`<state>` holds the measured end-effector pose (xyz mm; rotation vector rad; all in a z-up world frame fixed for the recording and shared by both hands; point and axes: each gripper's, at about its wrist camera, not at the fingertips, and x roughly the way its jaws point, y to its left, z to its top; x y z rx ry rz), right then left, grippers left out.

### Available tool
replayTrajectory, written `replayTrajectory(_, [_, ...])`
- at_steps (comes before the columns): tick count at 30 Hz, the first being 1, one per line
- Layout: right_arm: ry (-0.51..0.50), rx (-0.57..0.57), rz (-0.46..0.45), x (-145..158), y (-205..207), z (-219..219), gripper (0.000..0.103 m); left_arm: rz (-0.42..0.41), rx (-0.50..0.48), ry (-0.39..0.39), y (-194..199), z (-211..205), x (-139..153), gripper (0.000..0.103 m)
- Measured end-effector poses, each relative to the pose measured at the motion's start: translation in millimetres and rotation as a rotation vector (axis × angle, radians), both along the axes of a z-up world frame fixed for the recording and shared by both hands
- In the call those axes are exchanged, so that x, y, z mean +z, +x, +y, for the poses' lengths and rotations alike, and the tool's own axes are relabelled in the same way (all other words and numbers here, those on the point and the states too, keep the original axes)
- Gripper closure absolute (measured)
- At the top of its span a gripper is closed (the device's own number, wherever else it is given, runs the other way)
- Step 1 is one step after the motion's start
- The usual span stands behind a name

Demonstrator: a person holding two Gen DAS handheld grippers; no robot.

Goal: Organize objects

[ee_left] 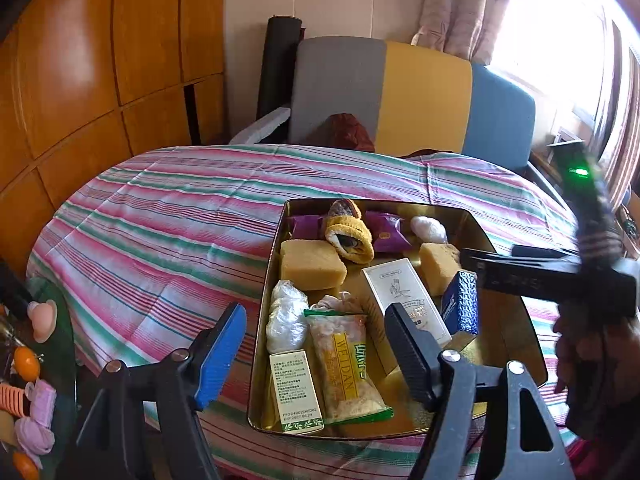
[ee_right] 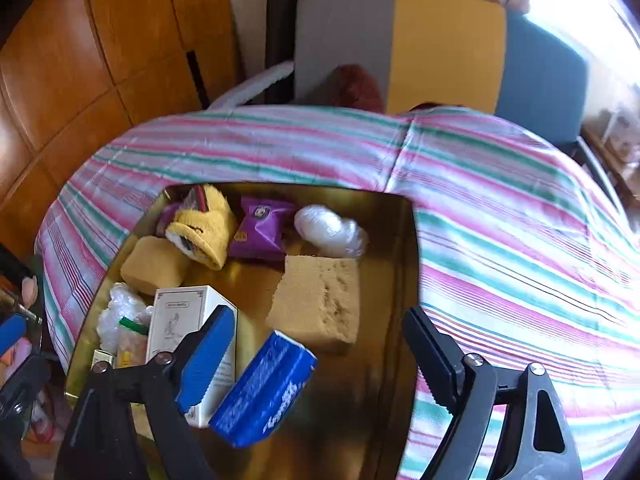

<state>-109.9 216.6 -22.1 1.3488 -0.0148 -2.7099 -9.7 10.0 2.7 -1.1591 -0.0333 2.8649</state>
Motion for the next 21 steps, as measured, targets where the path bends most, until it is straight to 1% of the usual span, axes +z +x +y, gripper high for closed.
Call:
replayTrajectory(4, [-0.001, -0.028, 0.049, 9.7, 24.2, 3.4, 0.012, 0.007, 0.028, -0.045, 3.1, 5.2, 0.2, 0.03])
replayTrajectory(9, [-0.002, -0.067, 0.105, 16.0, 58.6, 3.7, 0.012, 0.046, 0.031, -0.058, 12.2, 9.7, 3.8, 0.03])
replayTrajectory(15, [0.005, -0.11, 0.155, 15.8, 93.8, 1.6, 0.011, 0.059, 0.014, -0.008, 17.1, 11.3, 8.3, 0.03])
replayTrajectory(21, [0.005, -0.106, 0.163, 15.1, 101.8, -1.2, 0.011, 0.059, 0.001, -0.003, 21.1, 13.8, 10.1, 0.031])
